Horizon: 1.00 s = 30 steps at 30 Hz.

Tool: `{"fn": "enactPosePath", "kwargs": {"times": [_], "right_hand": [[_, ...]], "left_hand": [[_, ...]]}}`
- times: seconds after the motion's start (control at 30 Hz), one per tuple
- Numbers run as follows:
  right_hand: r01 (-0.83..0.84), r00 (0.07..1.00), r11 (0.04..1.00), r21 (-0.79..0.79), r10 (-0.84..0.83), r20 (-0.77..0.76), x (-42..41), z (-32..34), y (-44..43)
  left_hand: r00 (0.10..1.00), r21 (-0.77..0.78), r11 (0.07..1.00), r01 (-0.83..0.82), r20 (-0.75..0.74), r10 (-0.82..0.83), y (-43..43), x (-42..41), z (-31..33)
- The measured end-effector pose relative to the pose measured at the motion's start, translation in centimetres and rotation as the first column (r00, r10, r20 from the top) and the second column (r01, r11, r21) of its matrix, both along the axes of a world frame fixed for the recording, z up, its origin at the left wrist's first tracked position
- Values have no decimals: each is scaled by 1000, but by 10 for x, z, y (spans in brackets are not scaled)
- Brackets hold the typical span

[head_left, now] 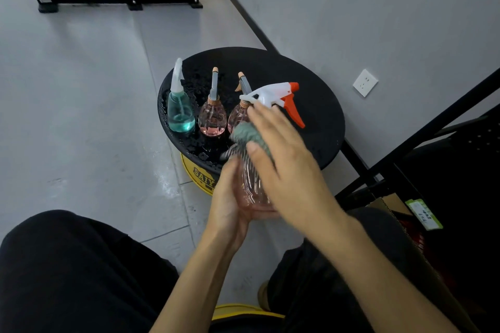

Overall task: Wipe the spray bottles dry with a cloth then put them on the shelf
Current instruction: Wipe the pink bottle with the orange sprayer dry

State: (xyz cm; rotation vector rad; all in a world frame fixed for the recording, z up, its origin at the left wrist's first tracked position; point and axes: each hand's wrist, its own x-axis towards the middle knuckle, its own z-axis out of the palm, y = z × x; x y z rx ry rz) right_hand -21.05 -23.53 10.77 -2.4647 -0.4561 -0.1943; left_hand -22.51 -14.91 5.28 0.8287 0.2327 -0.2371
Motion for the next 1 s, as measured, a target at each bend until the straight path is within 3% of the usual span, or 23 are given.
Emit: {"fn": "enactPosePath", "kwargs": {"times": [0.17,0.37,0.53,0.73,1.0], "right_hand": [[74,997,990,118,-69,-40,14,3,-1],[-27,988,998,56,18,151,-37,-20,7],[-87,967,985,151,48,249,-16,-11,4],[-114,942,994,1,107,318,40,17,-3],[20,998,983,-185,-10,57,66,22,-12]], "left_hand": [[999,16,999,40,-28,-40,0,-2,3],[993,-83,989,-121,-10,120,3,2,-3],[998,-95,994,-56,22,58,1,-1,1],[999,14,999,51,16,-51,6,-3,3],[996,30,997,73,42,-74,11,-2,4]]}}
